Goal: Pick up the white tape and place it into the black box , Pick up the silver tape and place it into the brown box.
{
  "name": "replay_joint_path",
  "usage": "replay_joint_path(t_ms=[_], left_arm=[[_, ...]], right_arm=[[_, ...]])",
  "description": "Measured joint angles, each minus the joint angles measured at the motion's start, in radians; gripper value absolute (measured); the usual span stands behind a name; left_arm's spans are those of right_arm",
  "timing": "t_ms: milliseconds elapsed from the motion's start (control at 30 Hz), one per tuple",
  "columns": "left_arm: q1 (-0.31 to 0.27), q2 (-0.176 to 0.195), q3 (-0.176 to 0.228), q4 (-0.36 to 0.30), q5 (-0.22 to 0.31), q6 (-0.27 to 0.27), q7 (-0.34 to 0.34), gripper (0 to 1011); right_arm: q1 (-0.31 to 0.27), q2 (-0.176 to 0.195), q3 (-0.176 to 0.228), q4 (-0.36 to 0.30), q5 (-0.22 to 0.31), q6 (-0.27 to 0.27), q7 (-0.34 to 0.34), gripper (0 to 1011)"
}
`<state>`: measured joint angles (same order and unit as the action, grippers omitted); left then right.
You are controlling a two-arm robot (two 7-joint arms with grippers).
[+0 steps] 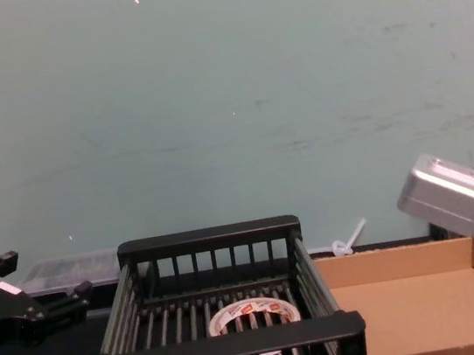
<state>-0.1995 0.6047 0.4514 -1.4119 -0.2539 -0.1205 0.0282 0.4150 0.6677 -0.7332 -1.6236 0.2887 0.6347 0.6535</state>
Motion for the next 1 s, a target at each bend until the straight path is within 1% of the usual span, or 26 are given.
replay_joint_path(t_ms=[33,133,433,633,800,1000], left_arm=[[0.000,0.000,0.000,0.000,0.000,0.000,0.000,1001],[0.000,0.000,0.000,0.000,0.000,0.000,0.000,1001],[0.000,0.000,0.000,0.000,0.000,0.000,0.000,1001],[0.000,0.000,0.000,0.000,0.000,0.000,0.000,1001],[0.000,0.000,0.000,0.000,0.000,0.000,0.000,1001],[0.000,0.000,0.000,0.000,0.000,0.000,0.000,1001]], right_arm=[[0.000,0.000,0.000,0.000,0.000,0.000,0.000,215],[0.000,0.000,0.000,0.000,0.000,0.000,0.000,159],[0.000,0.000,0.000,-0.001,0.000,-0.002,0.000,159],[-0.004,0.010,0.007,-0.018,-0.008,-0.020,0.000,160],[-0.011,0.017,0.026,-0.032,-0.008,-0.030,-0.007,159],[-0.010,0.016,0.072,-0.037,-0.002,-0.041,-0.034,159]])
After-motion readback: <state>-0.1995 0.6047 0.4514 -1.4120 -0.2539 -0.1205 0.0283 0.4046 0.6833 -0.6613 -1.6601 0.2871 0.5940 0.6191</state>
